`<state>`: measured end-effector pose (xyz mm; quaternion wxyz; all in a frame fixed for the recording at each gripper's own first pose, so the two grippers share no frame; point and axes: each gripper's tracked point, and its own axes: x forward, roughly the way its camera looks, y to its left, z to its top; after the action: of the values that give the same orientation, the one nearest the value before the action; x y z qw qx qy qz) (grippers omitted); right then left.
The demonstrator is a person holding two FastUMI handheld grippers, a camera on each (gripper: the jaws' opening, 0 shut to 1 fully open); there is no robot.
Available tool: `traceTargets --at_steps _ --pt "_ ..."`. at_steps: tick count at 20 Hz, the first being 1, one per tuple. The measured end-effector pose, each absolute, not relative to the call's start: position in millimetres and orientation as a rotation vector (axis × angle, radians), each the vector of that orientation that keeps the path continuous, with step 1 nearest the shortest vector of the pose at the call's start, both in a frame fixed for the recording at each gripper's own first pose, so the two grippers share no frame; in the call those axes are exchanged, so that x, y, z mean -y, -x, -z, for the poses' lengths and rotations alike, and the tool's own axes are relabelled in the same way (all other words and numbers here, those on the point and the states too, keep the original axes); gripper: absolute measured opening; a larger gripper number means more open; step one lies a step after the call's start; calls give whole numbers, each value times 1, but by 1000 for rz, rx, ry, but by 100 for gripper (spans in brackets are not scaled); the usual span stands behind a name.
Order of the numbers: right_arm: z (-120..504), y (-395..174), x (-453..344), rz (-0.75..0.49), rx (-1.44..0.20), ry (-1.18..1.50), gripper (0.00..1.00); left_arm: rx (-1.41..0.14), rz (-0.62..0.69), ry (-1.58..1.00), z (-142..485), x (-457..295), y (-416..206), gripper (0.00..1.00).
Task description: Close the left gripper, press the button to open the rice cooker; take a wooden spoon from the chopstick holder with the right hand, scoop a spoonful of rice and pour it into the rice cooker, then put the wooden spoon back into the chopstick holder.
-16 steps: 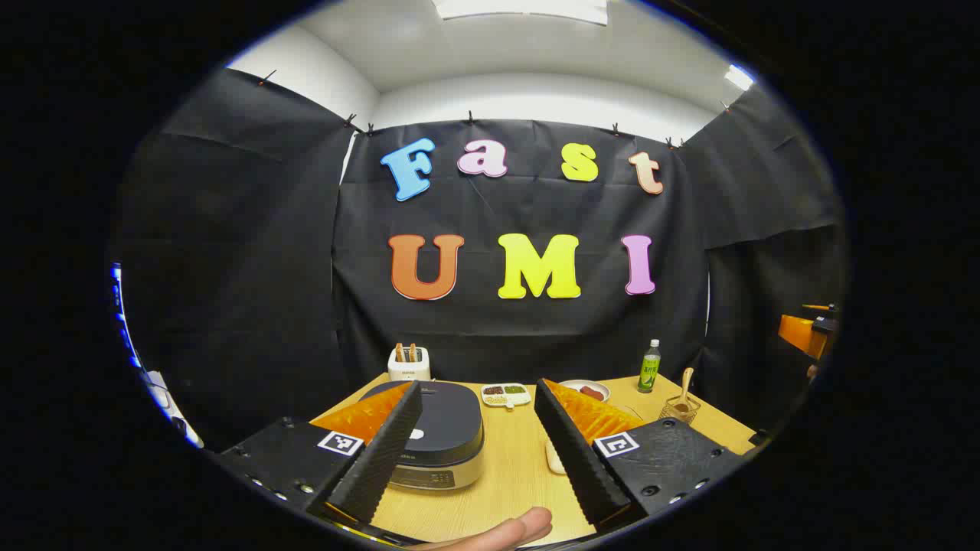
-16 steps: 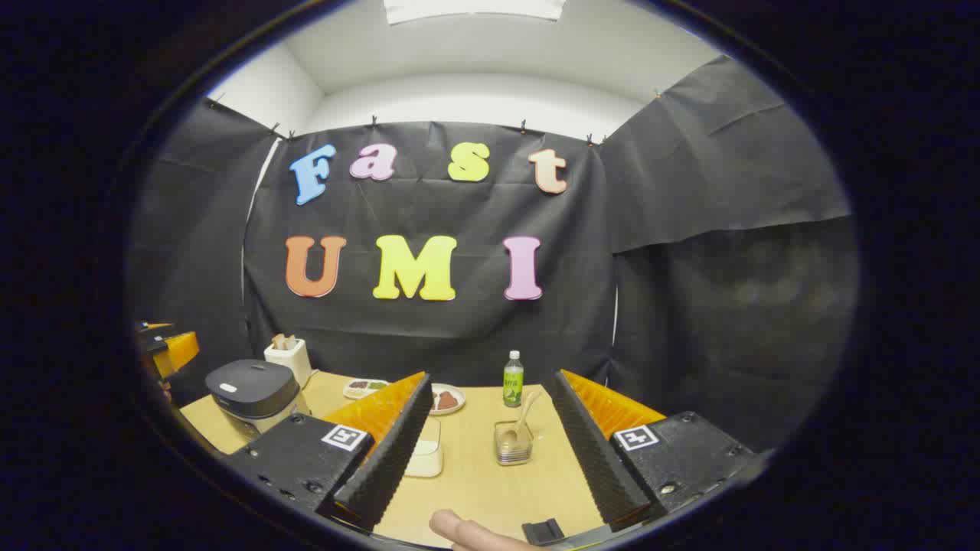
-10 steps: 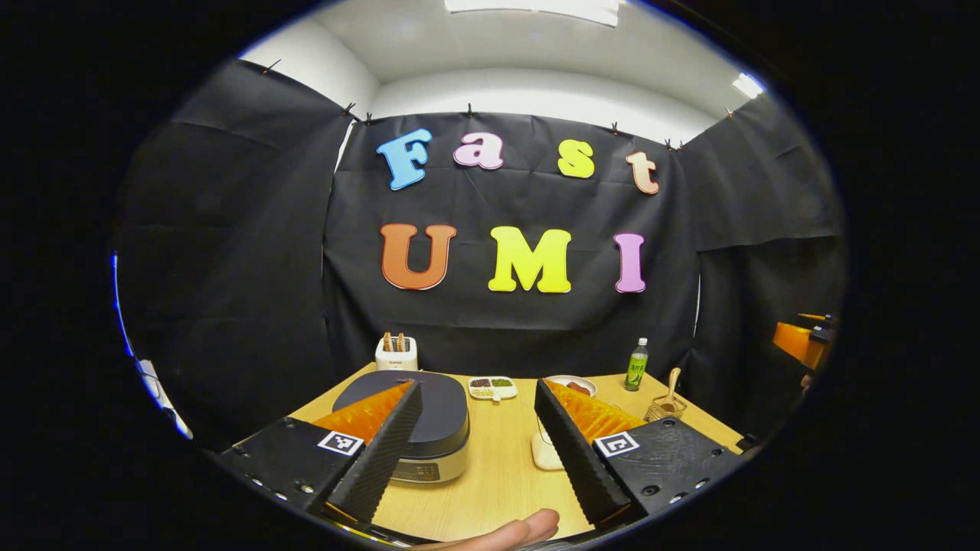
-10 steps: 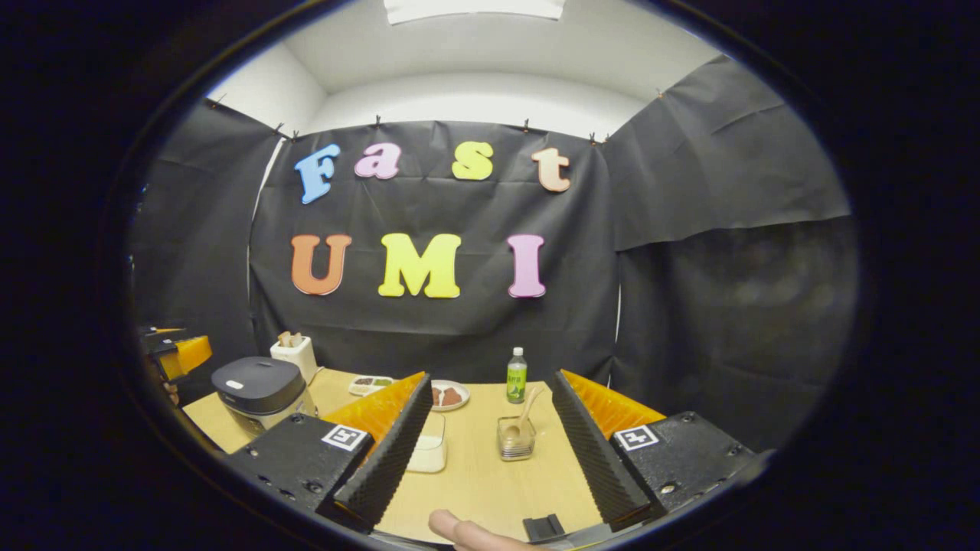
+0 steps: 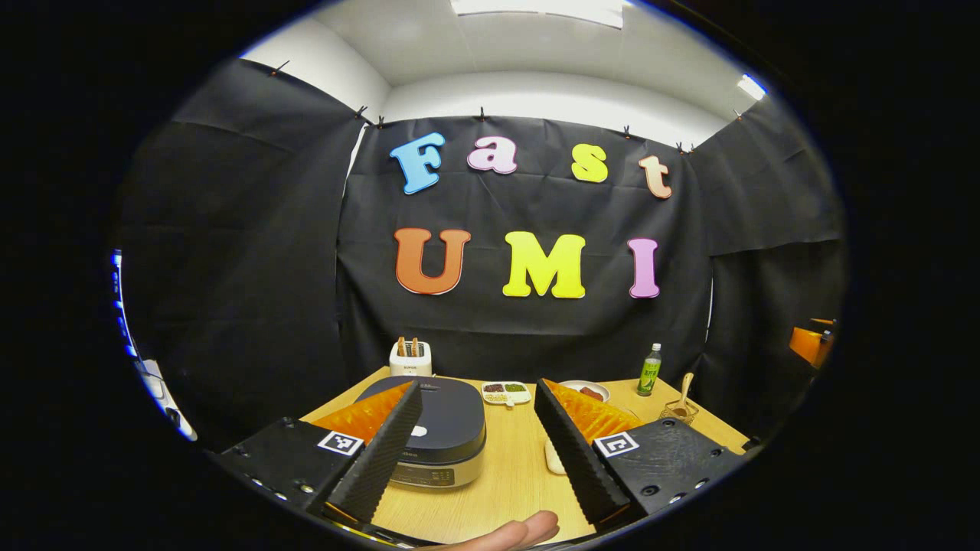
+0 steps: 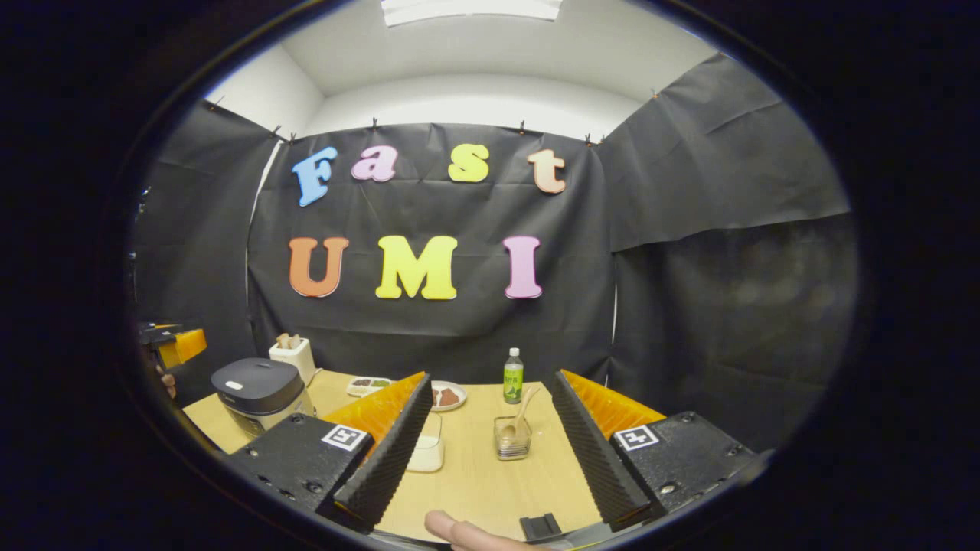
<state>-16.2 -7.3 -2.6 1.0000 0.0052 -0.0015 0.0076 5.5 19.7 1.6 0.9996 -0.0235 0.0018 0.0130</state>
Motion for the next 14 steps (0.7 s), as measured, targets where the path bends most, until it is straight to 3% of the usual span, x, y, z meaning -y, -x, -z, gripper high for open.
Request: traceTargets --at_steps 4,5,6,7,8,13,14 --pt "6 15 8 -31 8 -31 100 -28 -24 73 3 -30 -13 90" --pt "8 14 7 -34 3 -39 100 -38 -18 66 5 -30 -12 97" --pt "13 14 7 -37 -3 -44 100 -47 -11 57 7 -30 -13 77" --pt "16 14 7 -39 -13 -49 100 -53 -13 49 8 -33 -15 70" --pt "18 15 5 -48 -16 -61 100 -74 -7 38 13 -33 -18 48" --pt "18 26 -4 -94 8 -83 100 -172 -42 -47 35 -46 -26 46" --pt "18 27 -6 -100 14 -81 100 -186 -44 -38 37 -45 -27 24"
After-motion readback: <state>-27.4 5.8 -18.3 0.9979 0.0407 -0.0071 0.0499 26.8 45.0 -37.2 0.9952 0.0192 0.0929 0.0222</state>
